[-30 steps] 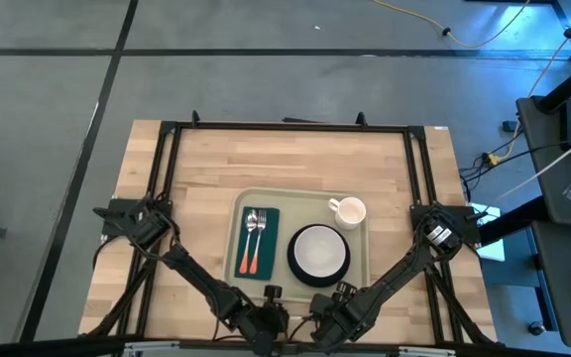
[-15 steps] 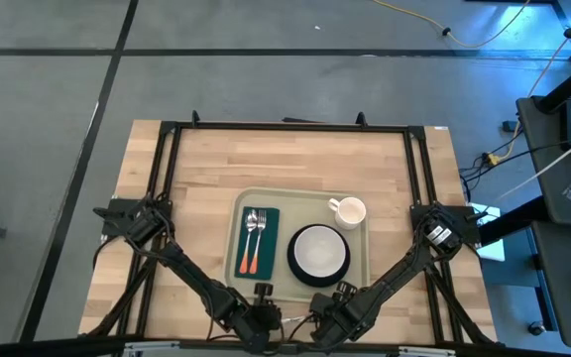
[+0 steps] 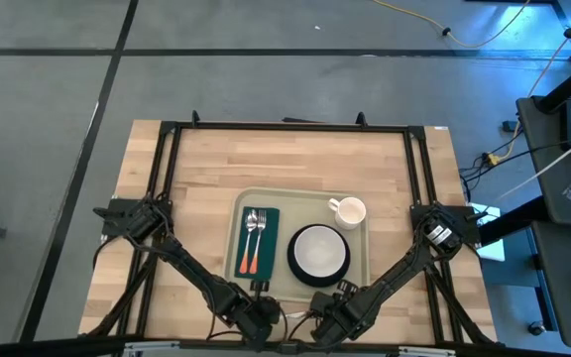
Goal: Set up tray
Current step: Put the orange knife on the green napkin
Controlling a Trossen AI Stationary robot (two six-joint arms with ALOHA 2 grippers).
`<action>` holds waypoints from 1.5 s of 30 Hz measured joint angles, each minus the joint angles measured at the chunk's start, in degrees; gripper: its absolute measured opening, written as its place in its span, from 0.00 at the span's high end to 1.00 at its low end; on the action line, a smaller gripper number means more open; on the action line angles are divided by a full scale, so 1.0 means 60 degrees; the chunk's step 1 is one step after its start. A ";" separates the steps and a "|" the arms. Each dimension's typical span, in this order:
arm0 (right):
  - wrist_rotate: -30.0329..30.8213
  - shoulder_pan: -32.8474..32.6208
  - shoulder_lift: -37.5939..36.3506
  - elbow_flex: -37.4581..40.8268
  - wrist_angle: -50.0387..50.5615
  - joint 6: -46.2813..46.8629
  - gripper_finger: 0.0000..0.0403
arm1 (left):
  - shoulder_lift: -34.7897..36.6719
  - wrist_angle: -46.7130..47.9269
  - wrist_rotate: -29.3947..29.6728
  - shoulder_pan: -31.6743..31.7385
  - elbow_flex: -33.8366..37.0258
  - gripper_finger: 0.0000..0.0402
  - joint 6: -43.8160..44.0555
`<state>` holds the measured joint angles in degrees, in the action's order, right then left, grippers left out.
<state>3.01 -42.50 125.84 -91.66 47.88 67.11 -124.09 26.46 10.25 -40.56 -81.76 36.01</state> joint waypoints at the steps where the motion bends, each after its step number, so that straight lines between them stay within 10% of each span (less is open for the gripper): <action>1: 0.0007 0.0000 0.0000 0.0000 0.0002 -0.0003 0.65 | 0.0004 0.0015 -0.0028 0.0000 0.0000 0.77 -0.0009; 10: 0.0050 -0.0004 -0.0015 -0.0029 0.0038 -0.0536 0.67 | 0.0008 0.0001 0.0272 -0.0036 0.0000 0.92 -0.0551; 45: 0.0720 0.0168 0.0025 -0.0820 -0.0018 -0.0514 0.67 | -0.0278 -0.0196 0.3023 -0.1275 0.0015 0.99 -0.0631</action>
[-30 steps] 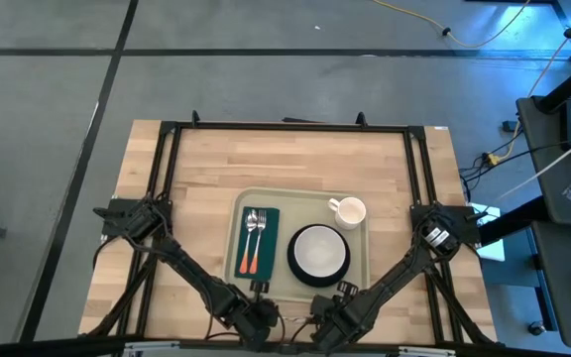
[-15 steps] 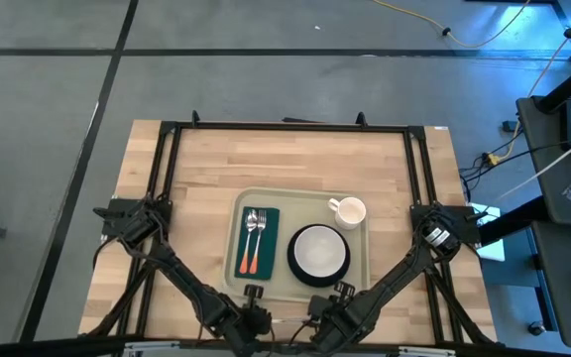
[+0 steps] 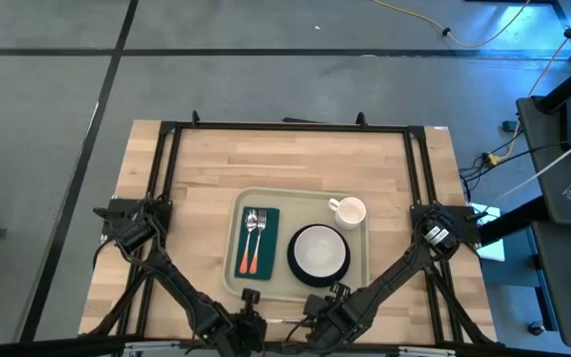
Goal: Set up tray
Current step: Put the orange knife on the green napkin
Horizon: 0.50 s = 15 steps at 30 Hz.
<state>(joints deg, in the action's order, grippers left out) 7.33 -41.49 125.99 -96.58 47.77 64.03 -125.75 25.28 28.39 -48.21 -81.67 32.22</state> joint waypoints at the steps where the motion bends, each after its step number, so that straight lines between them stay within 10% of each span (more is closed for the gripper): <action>1: -0.0055 0.0016 0.0000 -0.0004 0.0000 -0.0004 0.67 | -0.0001 0.0001 -0.0014 0.0006 0.0000 1.00 0.0103; 10: -0.0167 0.0076 -0.0015 -0.0004 -0.0037 -0.0004 0.67 | -0.0003 -0.0107 -0.0126 0.0015 0.0000 0.87 0.0398; 15: -0.0164 0.0075 -0.0024 0.0054 -0.0157 -0.0004 0.67 | -0.0131 -0.0514 0.1448 -0.0305 0.0066 0.80 -0.0103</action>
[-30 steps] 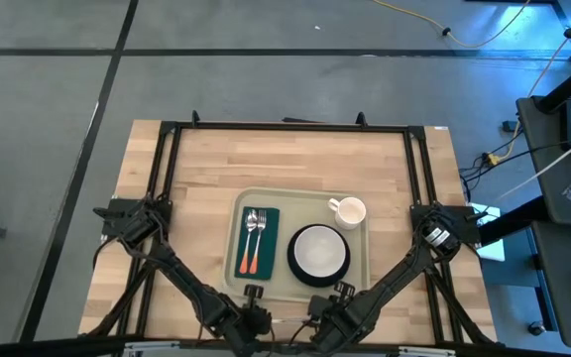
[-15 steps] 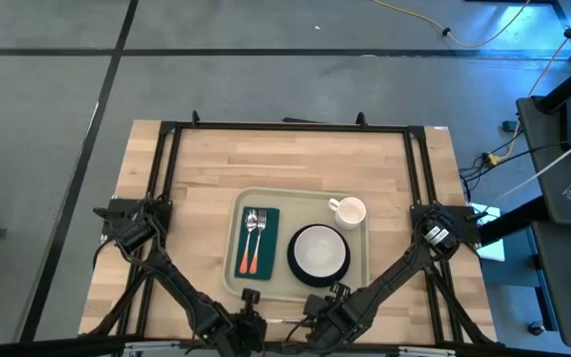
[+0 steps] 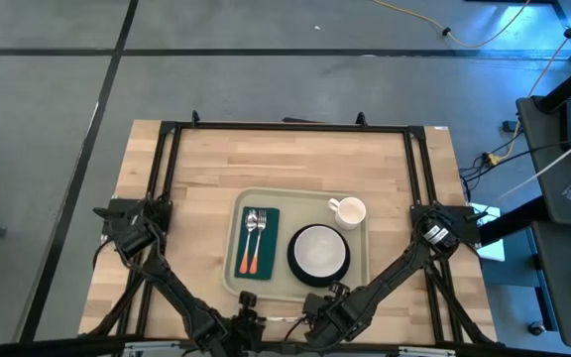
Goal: Set up tray
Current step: Put the orange knife on the green napkin
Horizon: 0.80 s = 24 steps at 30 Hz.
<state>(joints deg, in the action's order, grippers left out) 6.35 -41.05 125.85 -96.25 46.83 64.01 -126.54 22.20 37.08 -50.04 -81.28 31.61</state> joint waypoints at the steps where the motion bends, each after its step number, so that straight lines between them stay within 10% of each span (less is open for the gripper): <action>1: 0.0000 -0.0002 -0.0002 0.0029 -0.0002 -0.0004 0.67 | -0.0011 -0.0035 0.0304 -0.0084 0.0002 0.80 -0.0004; 11: 0.1568 0.0001 -0.0002 0.0172 -0.0892 -0.1807 0.67 | 0.0057 0.0350 -0.0811 0.0221 -0.0010 0.81 0.1415; 24: 0.0616 0.0055 0.0599 0.0132 -0.1607 -0.2155 0.67 | 0.0074 0.0335 -0.1352 0.0448 -0.0018 0.87 0.1034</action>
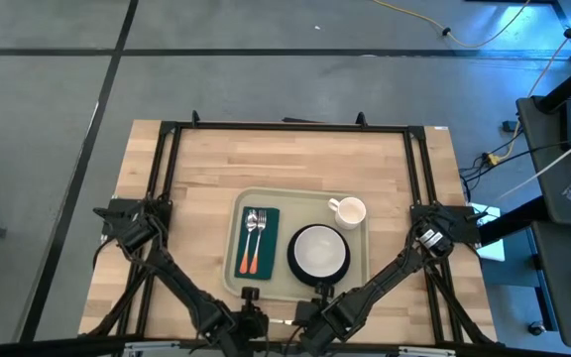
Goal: Set up tray
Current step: Put the orange knife on the green napkin
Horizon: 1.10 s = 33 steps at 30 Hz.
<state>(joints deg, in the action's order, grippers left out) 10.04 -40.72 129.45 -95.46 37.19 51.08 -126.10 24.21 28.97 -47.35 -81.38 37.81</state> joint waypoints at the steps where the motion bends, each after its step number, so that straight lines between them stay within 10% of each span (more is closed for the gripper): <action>1: -0.0011 -0.0002 -0.0005 -0.0023 0.0026 0.0121 0.67 | 0.0004 0.0006 -0.0095 0.0032 0.0000 0.87 0.0034; 13: -0.0239 -0.0305 0.0055 -0.0317 -0.0053 -0.0132 0.67 | 0.0040 -0.0077 -0.0745 0.0265 -0.0020 0.92 0.0270; 33: 0.2086 -0.1214 0.0866 -0.0393 0.0047 -0.0786 0.69 | 0.0092 -0.0290 -0.2191 0.0744 -0.0053 0.92 0.0097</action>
<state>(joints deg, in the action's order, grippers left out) 22.56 -48.00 134.64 -97.82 37.47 46.36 -125.54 22.47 15.82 -42.88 -81.70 38.39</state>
